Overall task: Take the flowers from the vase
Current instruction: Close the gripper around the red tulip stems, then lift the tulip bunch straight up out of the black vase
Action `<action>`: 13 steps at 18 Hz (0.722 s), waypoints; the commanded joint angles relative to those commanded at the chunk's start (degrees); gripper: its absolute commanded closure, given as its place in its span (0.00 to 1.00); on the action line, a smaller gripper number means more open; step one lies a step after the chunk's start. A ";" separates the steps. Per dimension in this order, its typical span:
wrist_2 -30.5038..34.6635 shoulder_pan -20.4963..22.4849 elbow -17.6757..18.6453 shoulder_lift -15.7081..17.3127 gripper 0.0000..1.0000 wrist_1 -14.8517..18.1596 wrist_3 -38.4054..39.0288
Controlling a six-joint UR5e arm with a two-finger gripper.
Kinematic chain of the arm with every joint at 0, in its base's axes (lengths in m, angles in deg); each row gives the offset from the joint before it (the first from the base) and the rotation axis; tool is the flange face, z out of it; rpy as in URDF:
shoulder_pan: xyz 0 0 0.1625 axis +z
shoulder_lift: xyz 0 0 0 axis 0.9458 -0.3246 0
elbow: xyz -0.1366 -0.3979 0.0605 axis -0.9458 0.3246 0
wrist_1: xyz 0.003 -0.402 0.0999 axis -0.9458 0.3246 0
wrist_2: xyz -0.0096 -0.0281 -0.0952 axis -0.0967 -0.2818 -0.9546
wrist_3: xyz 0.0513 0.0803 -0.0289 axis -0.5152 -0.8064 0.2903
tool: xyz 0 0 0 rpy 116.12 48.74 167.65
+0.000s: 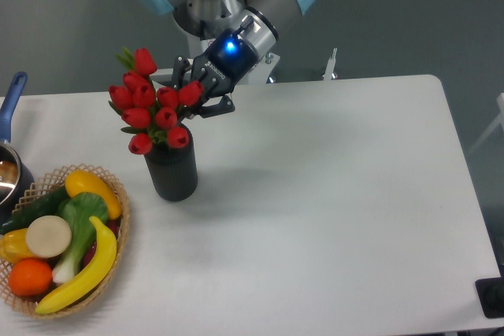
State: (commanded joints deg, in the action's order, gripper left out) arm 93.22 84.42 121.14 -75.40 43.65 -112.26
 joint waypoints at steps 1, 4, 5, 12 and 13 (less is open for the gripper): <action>-0.35 0.00 -0.35 0.00 1.00 0.00 0.79; -2.11 0.09 -1.49 -0.09 1.00 0.09 3.43; -2.11 0.09 -1.67 -0.09 1.00 0.09 4.22; -2.37 0.88 -1.67 1.14 1.00 0.00 6.68; -2.55 1.14 -1.76 1.32 1.00 0.00 7.30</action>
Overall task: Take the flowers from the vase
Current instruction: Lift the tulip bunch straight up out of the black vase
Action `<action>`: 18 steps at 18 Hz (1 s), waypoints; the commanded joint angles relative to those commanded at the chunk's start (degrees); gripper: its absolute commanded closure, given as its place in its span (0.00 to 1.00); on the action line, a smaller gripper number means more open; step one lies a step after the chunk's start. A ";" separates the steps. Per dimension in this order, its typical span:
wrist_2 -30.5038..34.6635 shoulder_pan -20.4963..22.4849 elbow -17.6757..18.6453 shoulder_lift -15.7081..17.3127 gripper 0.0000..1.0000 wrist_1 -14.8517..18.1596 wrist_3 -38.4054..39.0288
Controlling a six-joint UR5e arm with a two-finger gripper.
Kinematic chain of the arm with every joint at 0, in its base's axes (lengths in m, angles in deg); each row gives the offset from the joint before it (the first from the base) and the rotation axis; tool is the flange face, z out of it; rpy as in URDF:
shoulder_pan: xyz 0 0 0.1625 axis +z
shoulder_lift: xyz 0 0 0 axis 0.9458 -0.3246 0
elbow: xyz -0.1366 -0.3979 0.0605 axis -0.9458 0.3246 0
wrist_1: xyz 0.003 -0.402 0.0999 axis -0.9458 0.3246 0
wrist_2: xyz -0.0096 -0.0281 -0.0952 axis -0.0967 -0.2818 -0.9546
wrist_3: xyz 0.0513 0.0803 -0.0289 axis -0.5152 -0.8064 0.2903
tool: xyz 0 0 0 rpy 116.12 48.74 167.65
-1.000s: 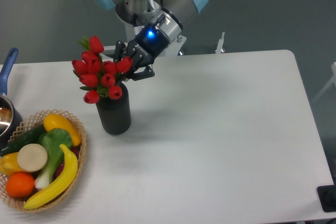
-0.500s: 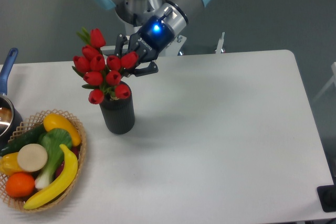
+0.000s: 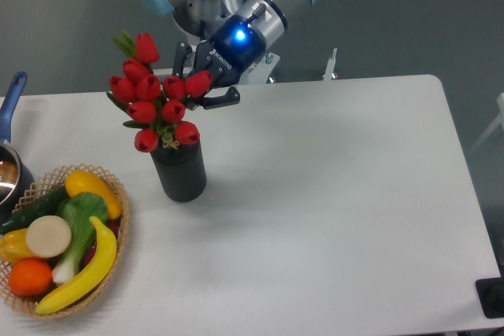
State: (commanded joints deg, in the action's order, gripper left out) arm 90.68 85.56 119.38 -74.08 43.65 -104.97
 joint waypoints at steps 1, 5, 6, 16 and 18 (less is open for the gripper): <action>-0.61 0.09 -0.09 0.18 1.00 0.00 0.62; -1.93 1.06 -0.18 1.14 1.00 0.00 2.37; -2.28 1.14 -0.52 1.14 1.00 0.00 2.55; -4.75 3.34 -4.13 2.02 1.00 0.00 8.44; -4.66 4.04 -4.13 2.63 1.00 -0.09 8.44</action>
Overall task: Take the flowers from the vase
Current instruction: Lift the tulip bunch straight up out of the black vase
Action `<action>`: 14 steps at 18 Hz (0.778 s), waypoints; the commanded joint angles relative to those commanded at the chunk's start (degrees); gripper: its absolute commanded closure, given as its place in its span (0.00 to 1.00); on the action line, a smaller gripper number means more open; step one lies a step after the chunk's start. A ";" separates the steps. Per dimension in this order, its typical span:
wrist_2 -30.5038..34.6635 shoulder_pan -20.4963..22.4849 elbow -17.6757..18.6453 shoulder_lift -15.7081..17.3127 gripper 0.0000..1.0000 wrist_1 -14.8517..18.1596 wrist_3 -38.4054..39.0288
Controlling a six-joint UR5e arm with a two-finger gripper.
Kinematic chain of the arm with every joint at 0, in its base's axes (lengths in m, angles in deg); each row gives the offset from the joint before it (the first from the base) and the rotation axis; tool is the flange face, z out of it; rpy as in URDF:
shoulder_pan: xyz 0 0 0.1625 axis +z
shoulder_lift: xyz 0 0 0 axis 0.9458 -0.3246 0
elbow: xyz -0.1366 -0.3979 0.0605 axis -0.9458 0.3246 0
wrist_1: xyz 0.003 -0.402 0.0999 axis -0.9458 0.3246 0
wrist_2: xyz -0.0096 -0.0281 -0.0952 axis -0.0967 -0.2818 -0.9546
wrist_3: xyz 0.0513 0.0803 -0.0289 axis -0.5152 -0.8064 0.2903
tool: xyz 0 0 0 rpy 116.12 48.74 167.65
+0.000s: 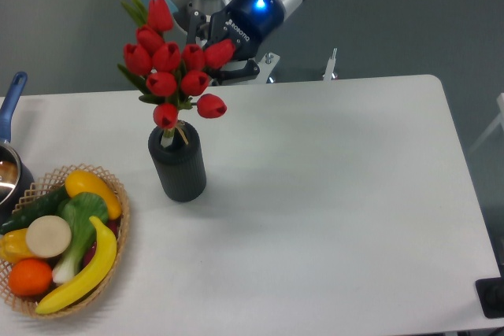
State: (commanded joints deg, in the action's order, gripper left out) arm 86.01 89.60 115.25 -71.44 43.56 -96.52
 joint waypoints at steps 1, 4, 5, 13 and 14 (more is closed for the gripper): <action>0.09 0.44 -0.09 0.26 1.00 0.00 -0.09; 0.00 1.59 -0.96 1.06 1.00 0.00 -0.09; 0.00 1.67 -1.31 0.97 1.00 0.00 -0.09; 0.62 4.31 -3.95 0.71 1.00 -0.09 0.00; 0.70 4.92 -5.26 0.62 1.00 -0.09 -0.09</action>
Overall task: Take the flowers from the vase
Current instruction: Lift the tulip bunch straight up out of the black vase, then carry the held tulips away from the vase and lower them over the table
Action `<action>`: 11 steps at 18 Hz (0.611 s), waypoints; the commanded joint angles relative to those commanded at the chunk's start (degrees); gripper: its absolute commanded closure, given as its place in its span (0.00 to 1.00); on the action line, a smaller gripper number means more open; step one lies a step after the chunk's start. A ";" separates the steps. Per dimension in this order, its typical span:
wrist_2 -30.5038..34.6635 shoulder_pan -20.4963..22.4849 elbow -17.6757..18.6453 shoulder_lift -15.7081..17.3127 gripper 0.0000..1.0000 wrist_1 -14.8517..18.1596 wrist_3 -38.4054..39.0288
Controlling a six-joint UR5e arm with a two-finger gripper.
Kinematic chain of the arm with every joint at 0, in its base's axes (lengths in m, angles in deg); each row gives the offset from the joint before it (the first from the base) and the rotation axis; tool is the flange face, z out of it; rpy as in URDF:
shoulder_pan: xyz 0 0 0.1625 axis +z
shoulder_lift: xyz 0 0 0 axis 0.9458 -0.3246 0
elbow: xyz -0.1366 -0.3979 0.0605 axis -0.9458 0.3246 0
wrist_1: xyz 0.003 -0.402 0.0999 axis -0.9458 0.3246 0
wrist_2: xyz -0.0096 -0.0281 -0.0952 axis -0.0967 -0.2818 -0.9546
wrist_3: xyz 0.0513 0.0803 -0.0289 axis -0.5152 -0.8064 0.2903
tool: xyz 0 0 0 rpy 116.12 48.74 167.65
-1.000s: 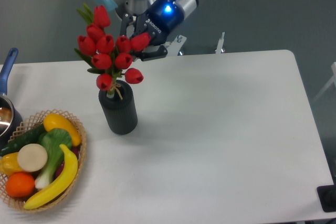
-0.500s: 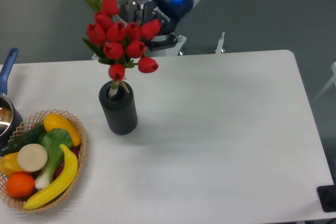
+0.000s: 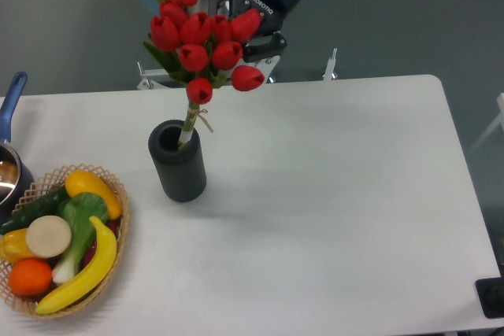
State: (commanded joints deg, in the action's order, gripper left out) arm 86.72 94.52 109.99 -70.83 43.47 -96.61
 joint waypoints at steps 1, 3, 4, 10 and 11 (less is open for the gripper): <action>0.00 1.05 -1.58 -0.35 1.00 -0.09 0.00; 1.48 1.41 -4.39 -1.84 1.00 -0.44 -0.96; 4.02 1.41 -5.97 -2.89 1.00 -0.44 -2.19; 24.14 0.10 -8.00 -5.36 1.00 -0.18 -5.63; 26.08 -0.43 -9.06 -5.80 1.00 -0.18 -5.63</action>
State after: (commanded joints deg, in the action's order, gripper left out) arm 112.80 94.09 100.93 -76.62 43.30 -102.23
